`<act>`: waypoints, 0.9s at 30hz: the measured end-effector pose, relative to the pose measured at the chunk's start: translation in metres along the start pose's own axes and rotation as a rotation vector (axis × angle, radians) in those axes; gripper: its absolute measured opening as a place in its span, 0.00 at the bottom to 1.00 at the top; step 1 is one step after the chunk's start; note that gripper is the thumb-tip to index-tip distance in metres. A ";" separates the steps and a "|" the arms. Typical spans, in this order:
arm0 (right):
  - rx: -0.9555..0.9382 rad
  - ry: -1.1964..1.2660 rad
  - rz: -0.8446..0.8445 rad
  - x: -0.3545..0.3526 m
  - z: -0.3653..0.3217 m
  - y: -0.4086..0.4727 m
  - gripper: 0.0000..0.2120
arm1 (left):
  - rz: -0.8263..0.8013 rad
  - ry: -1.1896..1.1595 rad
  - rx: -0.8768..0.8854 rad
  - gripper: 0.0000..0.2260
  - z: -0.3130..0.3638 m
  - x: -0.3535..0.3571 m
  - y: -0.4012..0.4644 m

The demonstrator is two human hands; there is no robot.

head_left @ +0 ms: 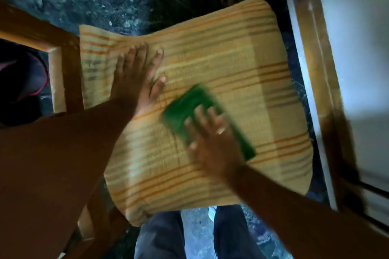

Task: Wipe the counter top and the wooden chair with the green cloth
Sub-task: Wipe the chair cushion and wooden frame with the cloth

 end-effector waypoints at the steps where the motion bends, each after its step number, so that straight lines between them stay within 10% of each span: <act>1: -0.250 0.014 -0.054 0.011 -0.045 -0.004 0.27 | 0.000 -0.009 0.007 0.30 0.001 -0.001 0.000; 5: -0.833 -0.002 -0.344 0.025 -0.076 -0.018 0.26 | -0.008 -0.061 0.032 0.29 -0.006 -0.004 -0.002; 12: 0.203 -0.157 0.020 -0.075 0.212 0.102 0.28 | 0.027 -0.063 0.020 0.29 -0.010 -0.003 -0.002; 17: 0.378 -0.083 0.106 -0.064 0.179 0.106 0.27 | 0.008 -0.059 0.047 0.29 -0.013 0.000 0.001; 24: -0.741 -0.015 -0.267 0.016 -0.053 -0.025 0.24 | 0.051 -0.091 0.062 0.27 -0.016 0.007 0.002; 27: -0.543 -0.134 -0.192 0.000 0.033 -0.016 0.23 | 0.071 -0.084 0.070 0.27 -0.015 0.009 0.003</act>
Point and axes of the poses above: each hand's wrist, its own y-axis towards the middle knuckle, its own x-axis out of the palm, z = x × y, the point moved 5 cm from there along y, towards the middle knuckle, and after that the axes turned 15 degrees about -x, right-handed, at the moved point
